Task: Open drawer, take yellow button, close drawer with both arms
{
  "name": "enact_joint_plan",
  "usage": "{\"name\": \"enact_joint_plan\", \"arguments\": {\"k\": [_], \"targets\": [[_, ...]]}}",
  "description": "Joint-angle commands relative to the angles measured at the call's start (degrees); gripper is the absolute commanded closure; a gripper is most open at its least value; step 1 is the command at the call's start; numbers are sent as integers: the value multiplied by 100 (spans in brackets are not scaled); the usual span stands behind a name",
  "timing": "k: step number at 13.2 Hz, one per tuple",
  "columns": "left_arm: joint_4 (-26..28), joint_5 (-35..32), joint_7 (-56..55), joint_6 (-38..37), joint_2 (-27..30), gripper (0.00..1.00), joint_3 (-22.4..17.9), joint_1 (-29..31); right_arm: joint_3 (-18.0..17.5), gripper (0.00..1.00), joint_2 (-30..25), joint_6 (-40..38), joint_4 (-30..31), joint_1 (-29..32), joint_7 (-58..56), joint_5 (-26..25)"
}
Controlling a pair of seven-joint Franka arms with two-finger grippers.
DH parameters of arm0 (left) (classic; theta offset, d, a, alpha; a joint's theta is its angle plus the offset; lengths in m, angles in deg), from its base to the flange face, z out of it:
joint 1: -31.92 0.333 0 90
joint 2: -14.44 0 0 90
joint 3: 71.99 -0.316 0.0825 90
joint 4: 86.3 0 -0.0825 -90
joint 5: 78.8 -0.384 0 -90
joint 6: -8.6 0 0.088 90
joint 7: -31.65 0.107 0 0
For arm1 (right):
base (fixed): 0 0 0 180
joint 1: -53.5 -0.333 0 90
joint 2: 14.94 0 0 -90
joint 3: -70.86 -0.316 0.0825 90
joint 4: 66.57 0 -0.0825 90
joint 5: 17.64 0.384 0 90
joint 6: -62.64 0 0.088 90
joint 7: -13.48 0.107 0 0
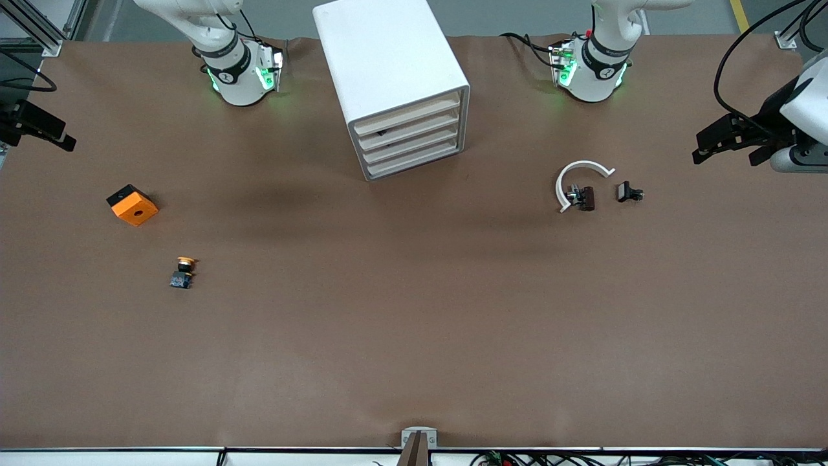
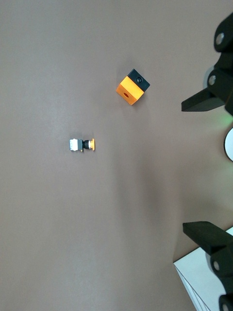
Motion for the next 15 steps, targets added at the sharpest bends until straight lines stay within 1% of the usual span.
{"name": "enact_joint_plan", "arguments": {"k": [1, 3, 7, 15], "targets": [[-174, -161, -14, -145, -70, 0, 20, -7, -75, 0, -120, 11, 62, 25, 43, -58], [-218, -362, -22, -171, -61, 0, 55, -51, -74, 0, -111, 38, 53, 16, 43, -58], [-280, -372, -14, -180, -61, 0, 64, -69, -13, 0, -120, -14, 0, 113, 43, -58], [-280, -310, -40, -215, -61, 0, 64, -34, -31, 0, -85, 81, -26, 104, 43, -66]]}}
